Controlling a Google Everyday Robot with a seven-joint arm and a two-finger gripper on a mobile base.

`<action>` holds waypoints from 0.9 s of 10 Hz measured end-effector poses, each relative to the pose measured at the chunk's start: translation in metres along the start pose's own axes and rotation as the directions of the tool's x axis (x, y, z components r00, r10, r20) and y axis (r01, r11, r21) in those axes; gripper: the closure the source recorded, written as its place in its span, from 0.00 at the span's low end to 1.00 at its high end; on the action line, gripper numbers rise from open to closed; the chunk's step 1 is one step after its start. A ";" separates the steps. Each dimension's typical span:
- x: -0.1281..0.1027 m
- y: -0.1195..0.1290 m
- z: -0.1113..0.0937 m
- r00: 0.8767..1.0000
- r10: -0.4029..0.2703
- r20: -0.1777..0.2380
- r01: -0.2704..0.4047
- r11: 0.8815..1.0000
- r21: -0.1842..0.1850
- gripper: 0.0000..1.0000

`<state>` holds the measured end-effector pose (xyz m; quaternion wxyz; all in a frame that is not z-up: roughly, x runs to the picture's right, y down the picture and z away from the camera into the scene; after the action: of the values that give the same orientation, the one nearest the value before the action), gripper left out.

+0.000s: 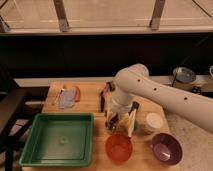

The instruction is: Place grapes in metal cup

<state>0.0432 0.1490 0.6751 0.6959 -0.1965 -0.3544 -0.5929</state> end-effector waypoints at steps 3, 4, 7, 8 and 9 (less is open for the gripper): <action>-0.001 0.008 0.021 0.999 0.026 0.021 -0.026 0.999 0.026 0.42; -0.002 0.007 0.029 0.999 0.026 0.031 -0.027 0.999 0.035 0.36; -0.003 -0.002 0.044 0.998 0.013 0.060 -0.016 0.999 0.051 0.34; -0.003 -0.008 0.052 0.997 0.002 0.074 -0.006 0.999 0.051 0.34; -0.002 -0.013 0.057 0.997 -0.007 0.082 0.003 0.999 0.051 0.34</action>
<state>0.0158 0.1870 0.7096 0.6842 -0.2018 -0.3981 -0.5767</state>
